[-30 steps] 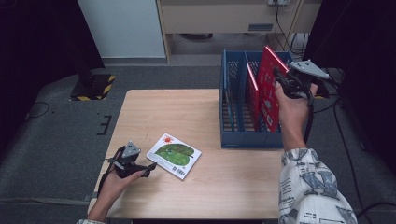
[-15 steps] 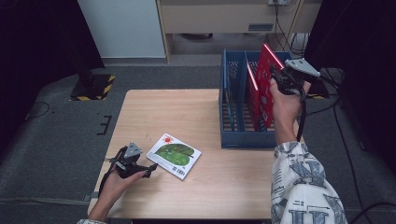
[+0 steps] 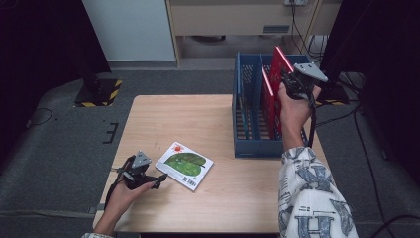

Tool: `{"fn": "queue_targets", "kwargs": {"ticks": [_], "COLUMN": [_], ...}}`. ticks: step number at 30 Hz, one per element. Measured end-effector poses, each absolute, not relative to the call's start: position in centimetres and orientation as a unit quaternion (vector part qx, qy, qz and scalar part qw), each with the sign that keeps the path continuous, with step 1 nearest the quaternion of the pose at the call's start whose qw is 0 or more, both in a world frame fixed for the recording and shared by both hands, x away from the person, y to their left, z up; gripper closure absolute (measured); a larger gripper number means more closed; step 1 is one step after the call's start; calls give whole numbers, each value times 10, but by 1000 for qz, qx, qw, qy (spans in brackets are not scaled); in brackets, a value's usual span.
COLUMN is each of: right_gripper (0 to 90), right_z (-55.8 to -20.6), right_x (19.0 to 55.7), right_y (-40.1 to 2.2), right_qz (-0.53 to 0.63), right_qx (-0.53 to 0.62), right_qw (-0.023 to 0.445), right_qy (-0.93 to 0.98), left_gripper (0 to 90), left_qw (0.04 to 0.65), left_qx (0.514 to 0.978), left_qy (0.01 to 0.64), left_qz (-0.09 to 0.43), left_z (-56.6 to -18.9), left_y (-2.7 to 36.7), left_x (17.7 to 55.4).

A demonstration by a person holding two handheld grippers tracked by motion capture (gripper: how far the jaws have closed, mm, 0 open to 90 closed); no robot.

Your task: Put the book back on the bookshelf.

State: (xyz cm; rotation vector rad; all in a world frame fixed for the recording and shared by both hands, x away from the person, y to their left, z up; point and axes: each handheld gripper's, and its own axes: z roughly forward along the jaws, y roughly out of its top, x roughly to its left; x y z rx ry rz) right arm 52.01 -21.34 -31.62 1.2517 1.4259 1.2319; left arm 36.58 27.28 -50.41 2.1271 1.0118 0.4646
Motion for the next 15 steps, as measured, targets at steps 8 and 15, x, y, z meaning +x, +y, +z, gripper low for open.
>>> {"fn": "queue_targets", "kwargs": {"ticks": [8,15], "right_gripper": [796,794], "right_z": [-330,-341], "right_x": [525,528], "right_y": [-211,-210], "right_qz": [488,485], "right_qx": [495,499], "right_qw": [429,424], "right_qy": [577,580], "left_gripper": [58,58], "left_qw": [359,357], "left_qx": [827,828], "left_qy": [392,392], "left_qz": [181,181], "left_z": [-505,-505], "left_y": [272,272], "left_x": [367,367]}}
